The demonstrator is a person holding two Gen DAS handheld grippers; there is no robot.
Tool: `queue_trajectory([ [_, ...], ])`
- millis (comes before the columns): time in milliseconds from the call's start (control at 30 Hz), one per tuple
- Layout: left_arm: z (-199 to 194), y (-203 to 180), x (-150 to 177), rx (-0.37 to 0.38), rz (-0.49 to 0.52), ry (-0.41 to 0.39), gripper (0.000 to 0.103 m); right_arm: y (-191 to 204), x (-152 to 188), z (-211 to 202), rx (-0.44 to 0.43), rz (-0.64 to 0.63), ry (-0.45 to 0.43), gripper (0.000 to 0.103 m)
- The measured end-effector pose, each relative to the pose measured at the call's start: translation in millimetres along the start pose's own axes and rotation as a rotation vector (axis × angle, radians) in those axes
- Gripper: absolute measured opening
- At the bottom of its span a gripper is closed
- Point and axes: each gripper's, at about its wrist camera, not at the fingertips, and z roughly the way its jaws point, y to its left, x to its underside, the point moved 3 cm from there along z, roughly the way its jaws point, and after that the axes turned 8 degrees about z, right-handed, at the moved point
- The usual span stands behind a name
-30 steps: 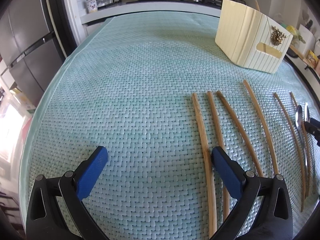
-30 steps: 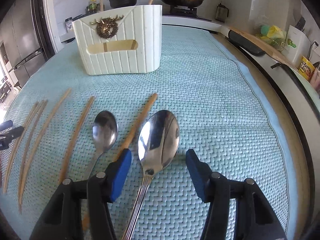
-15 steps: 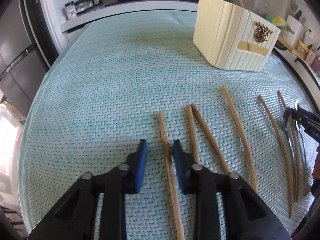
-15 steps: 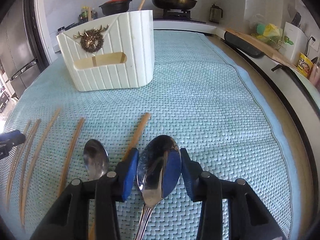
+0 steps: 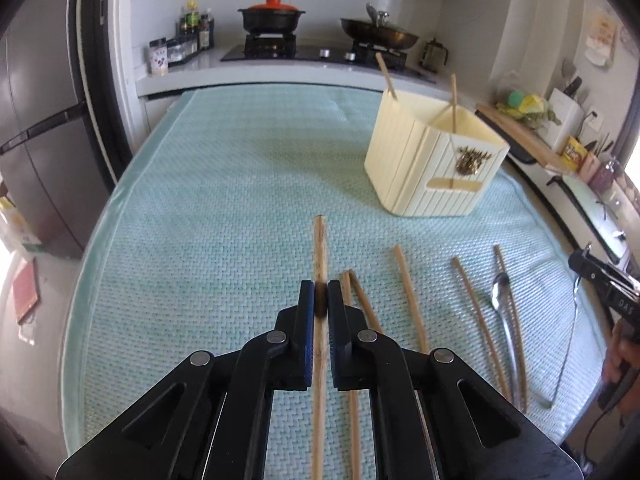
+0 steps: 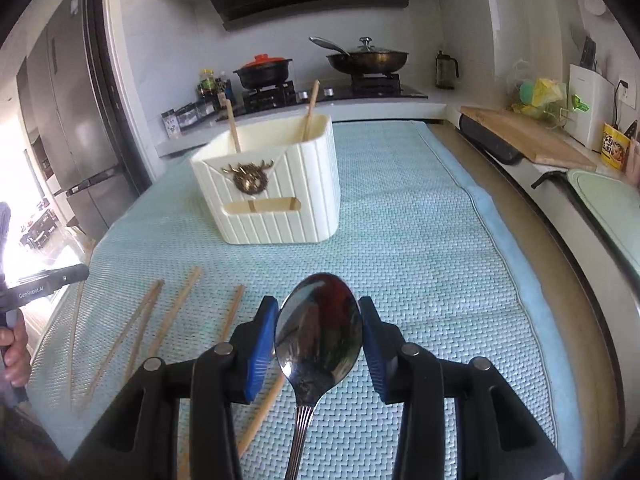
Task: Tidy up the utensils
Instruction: 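Carry the chopstick and spoon over the cream holder and open both tools to drop them in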
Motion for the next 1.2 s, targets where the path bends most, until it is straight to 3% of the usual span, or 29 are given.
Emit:
queue_trajectory([
  [333, -47.7, -2.1, -25.9, 0.053, -0.014, -0.117, 0.004, 13.5, -10.6, -59.7, -0.054, -0.045, -0.100, 0.041],
  [867, -67.4, 0.1, -48.9, 0.121, -0.069, -0.173, 0.004, 24.8, -34.4, -92.0, -0.051, -0.094, -0.181, 0.041],
  [1200, -80.2, -9.7, -110.3, 0.168, -0.050, -0.240, 0.004, 41.1, -89.3, -101.1, -0.092, -0.145, -0.218, 0.041],
])
